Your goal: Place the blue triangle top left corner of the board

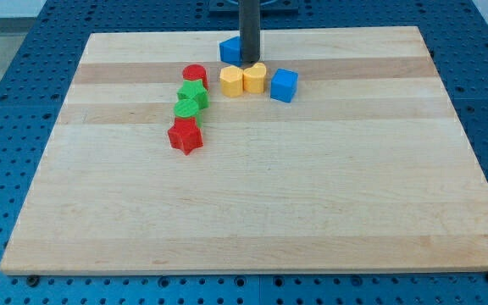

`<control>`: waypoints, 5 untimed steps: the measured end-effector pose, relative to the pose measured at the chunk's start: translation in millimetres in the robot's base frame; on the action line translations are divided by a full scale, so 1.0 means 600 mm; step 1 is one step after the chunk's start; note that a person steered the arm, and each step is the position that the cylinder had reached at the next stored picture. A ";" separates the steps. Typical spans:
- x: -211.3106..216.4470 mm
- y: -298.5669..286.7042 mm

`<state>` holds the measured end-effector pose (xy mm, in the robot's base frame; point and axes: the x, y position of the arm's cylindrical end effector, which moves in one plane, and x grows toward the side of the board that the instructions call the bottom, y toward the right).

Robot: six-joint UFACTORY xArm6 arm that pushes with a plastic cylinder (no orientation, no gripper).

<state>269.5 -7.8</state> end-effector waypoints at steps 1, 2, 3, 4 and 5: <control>0.000 -0.022; -0.023 -0.045; -0.051 -0.063; -0.071 -0.080; -0.074 -0.100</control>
<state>225.1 -67.6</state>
